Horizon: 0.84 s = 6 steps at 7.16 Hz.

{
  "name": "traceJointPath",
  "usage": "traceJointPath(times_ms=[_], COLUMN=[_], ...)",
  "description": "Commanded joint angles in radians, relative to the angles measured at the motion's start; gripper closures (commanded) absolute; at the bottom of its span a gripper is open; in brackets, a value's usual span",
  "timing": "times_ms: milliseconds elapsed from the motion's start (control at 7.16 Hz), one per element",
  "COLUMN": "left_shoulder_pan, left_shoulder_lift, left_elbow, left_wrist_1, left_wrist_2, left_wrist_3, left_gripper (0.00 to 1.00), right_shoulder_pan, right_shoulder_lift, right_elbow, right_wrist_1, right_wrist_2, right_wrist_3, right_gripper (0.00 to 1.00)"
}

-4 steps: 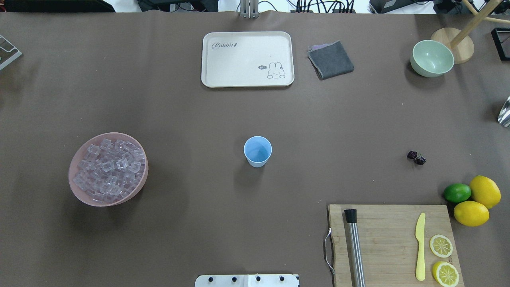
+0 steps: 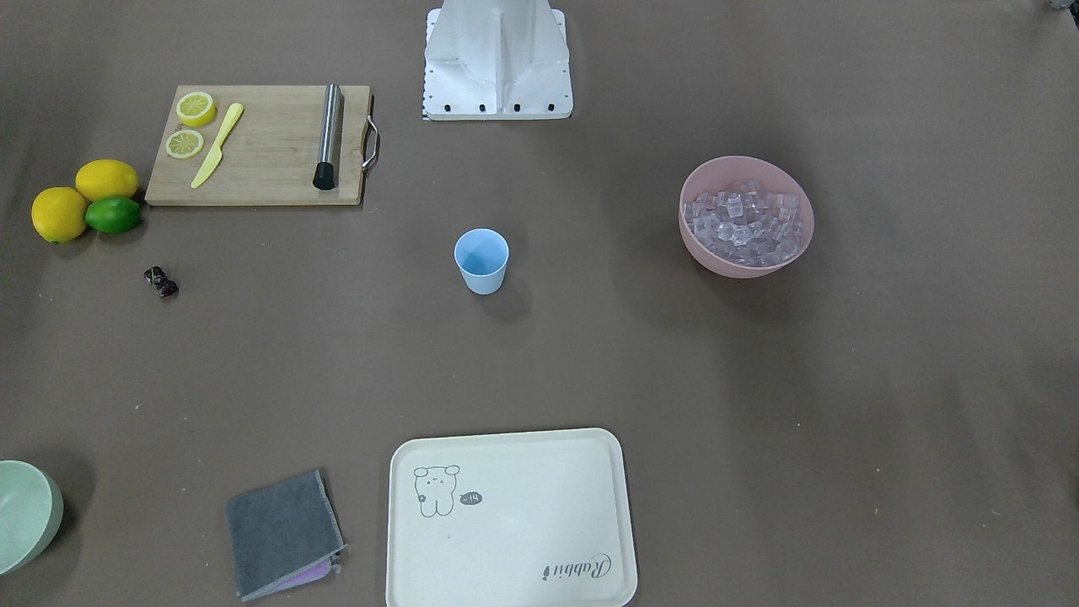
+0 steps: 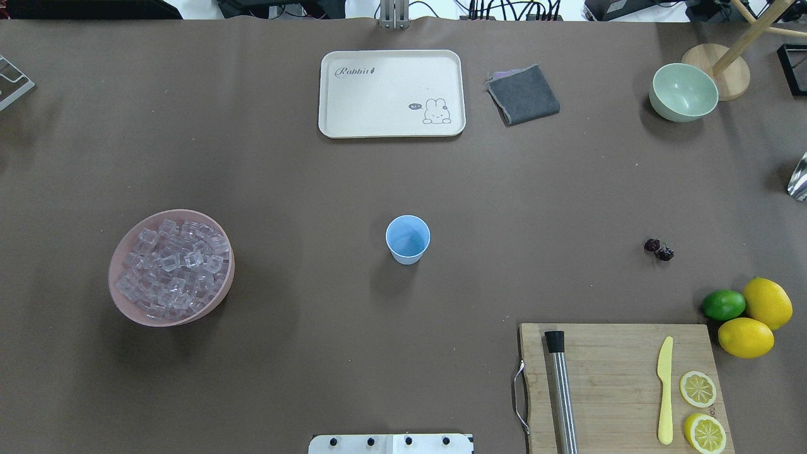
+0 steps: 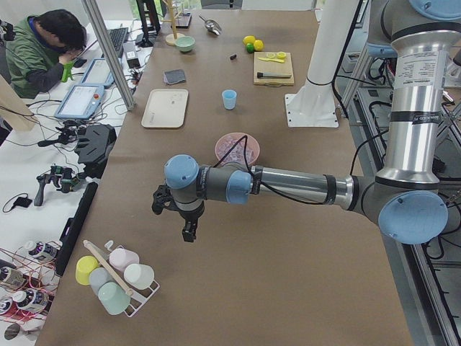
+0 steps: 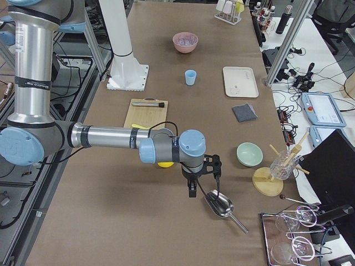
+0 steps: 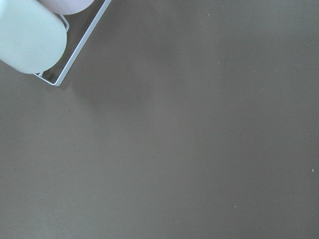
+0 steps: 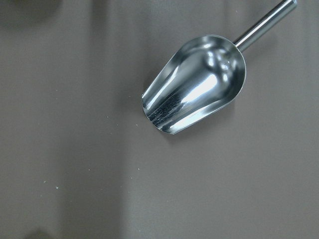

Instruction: Put ice and cherries in cup

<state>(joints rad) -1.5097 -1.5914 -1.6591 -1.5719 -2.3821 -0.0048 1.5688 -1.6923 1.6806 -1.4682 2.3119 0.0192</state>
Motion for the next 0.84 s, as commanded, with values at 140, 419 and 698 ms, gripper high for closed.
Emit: traceJointPath(times_ms=[140, 419, 698], left_shoulder_pan=[0.002, 0.002, 0.000], left_shoulder_lift=[-0.005, -0.005, -0.004], left_elbow=[-0.011, -0.019, -0.054], left_wrist_1=[0.001, 0.001, 0.001], left_wrist_2=[0.001, 0.003, 0.003], left_wrist_3=[-0.001, -0.003, -0.001], left_gripper=[0.02, 0.02, 0.02], right_shoulder_pan=[0.000, 0.007, 0.007], right_shoulder_lift=[0.000, 0.002, 0.006], right_elbow=[0.039, 0.059, 0.060], right_wrist_1=[0.000, 0.000, 0.000], right_wrist_2=[-0.005, -0.005, -0.005], right_wrist_3=[-0.005, -0.005, -0.007], right_gripper=[0.00, 0.00, 0.00])
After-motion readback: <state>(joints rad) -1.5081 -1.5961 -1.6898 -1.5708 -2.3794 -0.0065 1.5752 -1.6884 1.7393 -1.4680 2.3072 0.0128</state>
